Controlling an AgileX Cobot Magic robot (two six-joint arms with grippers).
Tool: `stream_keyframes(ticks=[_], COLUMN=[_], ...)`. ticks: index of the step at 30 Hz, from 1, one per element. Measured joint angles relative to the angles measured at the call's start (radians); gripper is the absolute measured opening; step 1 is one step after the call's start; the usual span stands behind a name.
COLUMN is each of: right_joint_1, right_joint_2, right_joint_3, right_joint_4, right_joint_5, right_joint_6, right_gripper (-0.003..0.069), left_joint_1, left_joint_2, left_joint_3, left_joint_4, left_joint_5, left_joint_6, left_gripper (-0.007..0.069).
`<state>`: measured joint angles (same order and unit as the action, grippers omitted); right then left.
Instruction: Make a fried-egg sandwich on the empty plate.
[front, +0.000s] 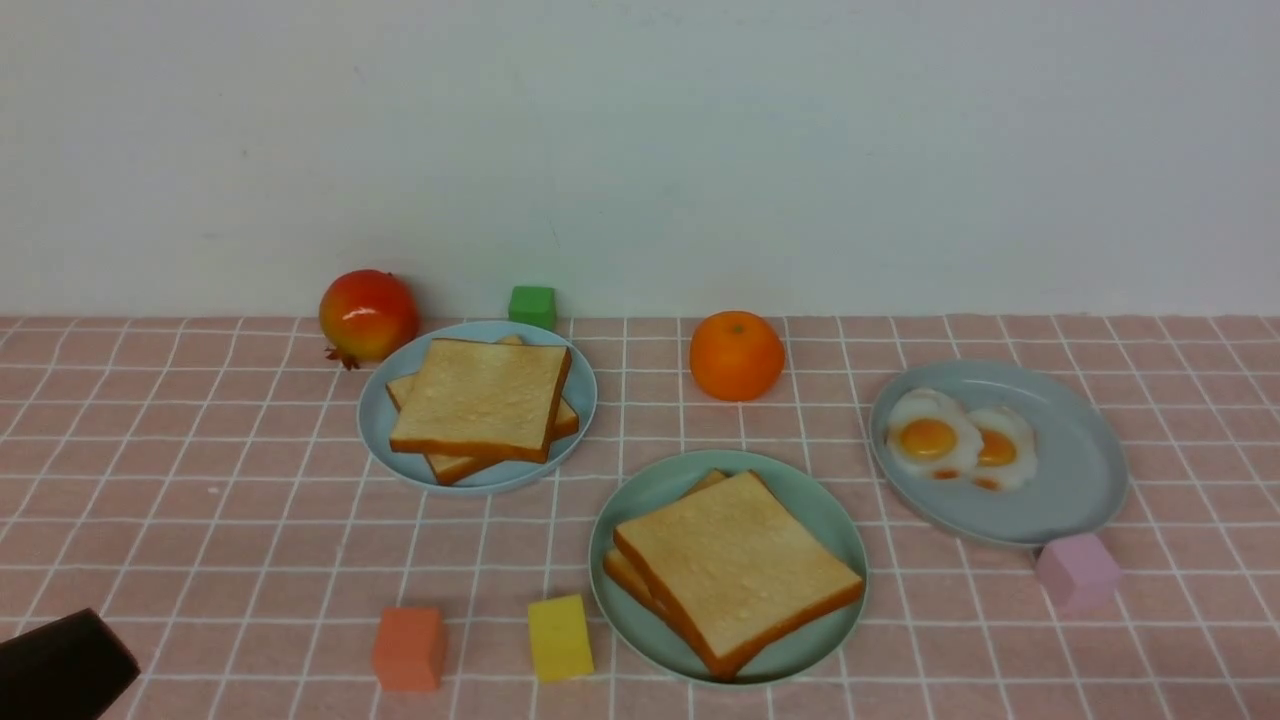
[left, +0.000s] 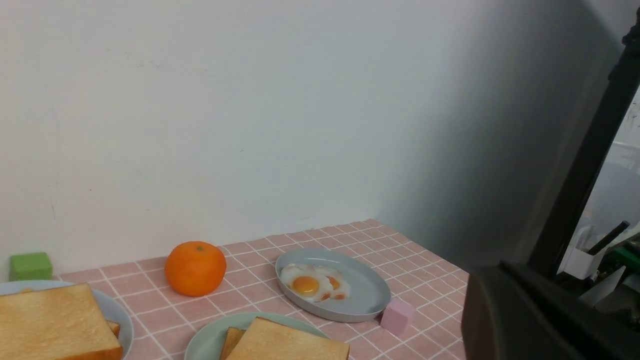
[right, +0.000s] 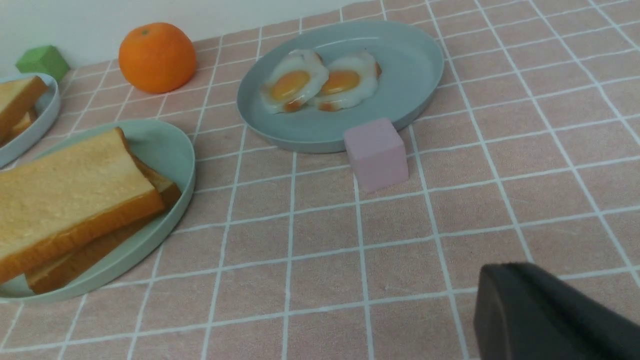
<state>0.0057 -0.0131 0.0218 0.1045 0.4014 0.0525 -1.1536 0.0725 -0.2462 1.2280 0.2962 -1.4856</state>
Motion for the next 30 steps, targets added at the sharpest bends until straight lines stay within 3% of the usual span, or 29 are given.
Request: stream_keyframes(ticks=[30], right_joint_1=[0.000], right_joint_2=[0.000], right_joint_3=[0.000], right_joint_4=[0.001], right_joint_5=[0.001], right_joint_6=[0.001], right_gripper=[0.0001], left_joint_1=[0.000], left_joint_2=[0.000], left_joint_3=[0.000], left_joint_4=[0.007], left_joint_5=[0.030], left_joint_6=[-0.004], left_gripper=[0.0013])
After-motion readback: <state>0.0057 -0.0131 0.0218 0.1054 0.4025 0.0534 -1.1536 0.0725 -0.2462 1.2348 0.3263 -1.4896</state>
